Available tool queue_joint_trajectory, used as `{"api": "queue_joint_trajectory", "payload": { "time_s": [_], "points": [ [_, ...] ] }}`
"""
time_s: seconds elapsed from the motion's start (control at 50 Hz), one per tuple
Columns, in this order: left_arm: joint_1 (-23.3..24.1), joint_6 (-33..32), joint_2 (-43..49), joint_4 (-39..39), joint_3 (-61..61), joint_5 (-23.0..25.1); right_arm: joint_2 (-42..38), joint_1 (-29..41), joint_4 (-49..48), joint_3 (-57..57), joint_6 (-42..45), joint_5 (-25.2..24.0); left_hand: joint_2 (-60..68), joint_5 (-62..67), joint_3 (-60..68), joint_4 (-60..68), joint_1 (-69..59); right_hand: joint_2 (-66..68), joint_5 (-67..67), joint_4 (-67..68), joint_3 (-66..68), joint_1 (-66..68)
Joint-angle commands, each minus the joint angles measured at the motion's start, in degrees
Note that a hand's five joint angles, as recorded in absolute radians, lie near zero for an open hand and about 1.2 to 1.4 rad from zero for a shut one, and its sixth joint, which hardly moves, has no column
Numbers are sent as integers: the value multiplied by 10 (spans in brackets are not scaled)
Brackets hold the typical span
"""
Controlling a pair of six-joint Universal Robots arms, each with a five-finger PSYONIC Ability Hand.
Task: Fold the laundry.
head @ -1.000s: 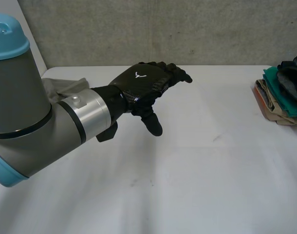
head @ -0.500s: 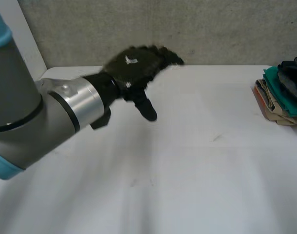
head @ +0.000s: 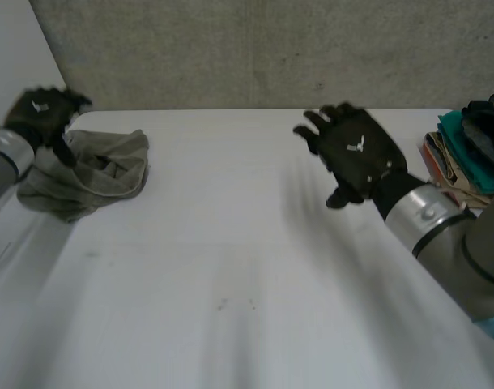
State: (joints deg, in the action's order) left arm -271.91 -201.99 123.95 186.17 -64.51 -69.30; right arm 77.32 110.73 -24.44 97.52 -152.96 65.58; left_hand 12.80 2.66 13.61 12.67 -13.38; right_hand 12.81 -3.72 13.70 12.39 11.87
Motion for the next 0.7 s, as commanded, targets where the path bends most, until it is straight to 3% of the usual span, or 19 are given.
{"api": "queue_joint_trajectory", "payload": {
  "time_s": [0.02, 0.12, 0.18, 0.2, 0.22, 0.28, 0.4, 0.52, 0.64, 0.7],
  "points": [
    [-18, -104, 127, -10, 37, 35, -3, -10, 0, 51, 68, 6, -14, -13, -22, -13, 20, -28, 37, -37, -24, -19],
    [-19, -133, 176, -2, 63, 29, -4, -14, -1, 71, 71, 7, 19, 21, 11, 21, -14, -28, 37, -37, -24, -19],
    [-19, -148, 204, 10, 89, 22, -4, -15, 0, 81, 71, 7, 169, 170, 161, 170, -163, -28, 37, -37, -24, -19],
    [-19, -149, 210, 14, 94, 19, -4, -16, 0, 84, 71, 7, 241, 242, 233, 242, -235, -28, 37, -37, -24, -19],
    [-18, -152, 216, 23, 100, 8, -4, -16, 0, 88, 72, 10, 448, 450, 440, 449, -442, -28, 37, -37, -24, -19],
    [-14, -153, 219, 40, 103, -10, -4, -22, 0, 93, 71, 16, 671, 673, 663, 673, -666, -28, 37, -37, -24, -19],
    [26, -154, 177, 85, 77, -65, 2, -47, 1, 102, 72, 25, 672, 673, 664, 673, -666, -28, 37, -37, -24, -19],
    [74, -138, 48, 99, -10, -72, 12, -66, 1, 99, 71, 26, 672, 673, 664, 673, -666, -28, 37, -37, -24, -19],
    [187, -76, -94, 95, -126, -43, 35, -100, 0, 82, 66, 33, 672, 673, 664, 673, -666, -28, 37, -37, -24, -19],
    [245, -52, -150, 96, -191, 15, 44, -111, 1, 71, 65, 55, 672, 673, 664, 673, -666, -28, 37, -37, -24, -19]
  ]
}}
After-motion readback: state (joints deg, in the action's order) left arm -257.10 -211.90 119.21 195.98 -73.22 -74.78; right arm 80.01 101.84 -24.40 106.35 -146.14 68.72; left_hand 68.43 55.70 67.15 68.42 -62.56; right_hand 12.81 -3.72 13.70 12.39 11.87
